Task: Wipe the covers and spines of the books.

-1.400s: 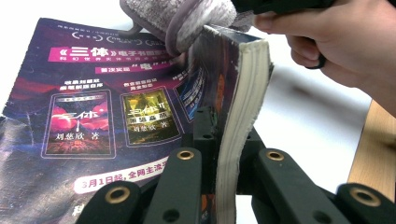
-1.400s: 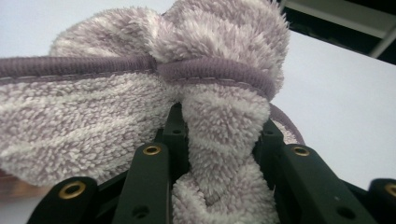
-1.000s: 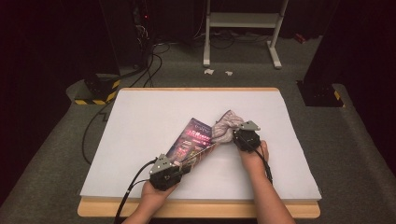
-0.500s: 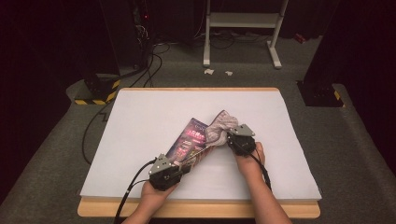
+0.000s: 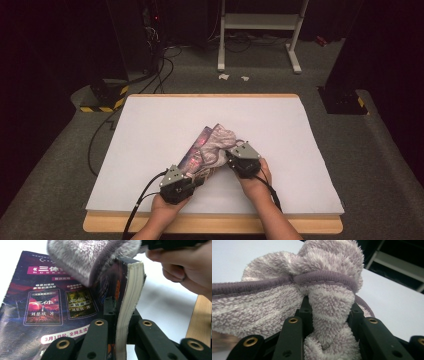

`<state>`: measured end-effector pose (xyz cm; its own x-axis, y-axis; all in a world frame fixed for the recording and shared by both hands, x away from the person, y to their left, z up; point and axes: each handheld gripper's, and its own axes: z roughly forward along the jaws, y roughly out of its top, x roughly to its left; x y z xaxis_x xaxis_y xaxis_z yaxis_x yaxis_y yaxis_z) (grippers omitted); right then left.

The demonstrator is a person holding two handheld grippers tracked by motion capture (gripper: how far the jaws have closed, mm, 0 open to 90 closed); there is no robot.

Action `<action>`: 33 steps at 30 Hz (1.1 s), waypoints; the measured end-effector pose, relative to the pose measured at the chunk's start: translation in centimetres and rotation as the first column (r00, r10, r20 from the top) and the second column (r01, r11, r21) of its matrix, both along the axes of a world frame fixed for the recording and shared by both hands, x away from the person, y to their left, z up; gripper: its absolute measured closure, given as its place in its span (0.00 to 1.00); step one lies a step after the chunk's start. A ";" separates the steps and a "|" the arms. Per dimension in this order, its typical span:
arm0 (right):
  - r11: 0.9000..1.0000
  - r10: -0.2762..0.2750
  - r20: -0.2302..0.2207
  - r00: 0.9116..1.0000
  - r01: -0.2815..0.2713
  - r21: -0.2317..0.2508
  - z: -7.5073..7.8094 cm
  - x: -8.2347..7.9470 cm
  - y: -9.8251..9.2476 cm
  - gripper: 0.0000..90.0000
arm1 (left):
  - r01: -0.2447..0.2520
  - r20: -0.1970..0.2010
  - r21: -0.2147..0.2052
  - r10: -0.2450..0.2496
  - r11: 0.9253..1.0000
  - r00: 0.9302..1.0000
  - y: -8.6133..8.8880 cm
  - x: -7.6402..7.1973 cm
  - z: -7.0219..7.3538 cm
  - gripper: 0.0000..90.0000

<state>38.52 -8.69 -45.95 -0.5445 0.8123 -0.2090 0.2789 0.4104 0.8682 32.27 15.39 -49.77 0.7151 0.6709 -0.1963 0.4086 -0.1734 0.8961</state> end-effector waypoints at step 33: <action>0.992 -0.126 -0.035 0.991 0.126 -0.024 -1.4 2.8 -2.2 0.73 | 0.002 -0.006 0.005 -0.002 1.000 1.000 -0.1 0.0 0.0 0.93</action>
<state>41.32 -10.85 -47.38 -0.4457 0.8704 -0.2092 0.3605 0.3884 0.8480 32.29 15.28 -49.79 0.7151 0.6706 -0.1971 0.4139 -0.1790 0.8926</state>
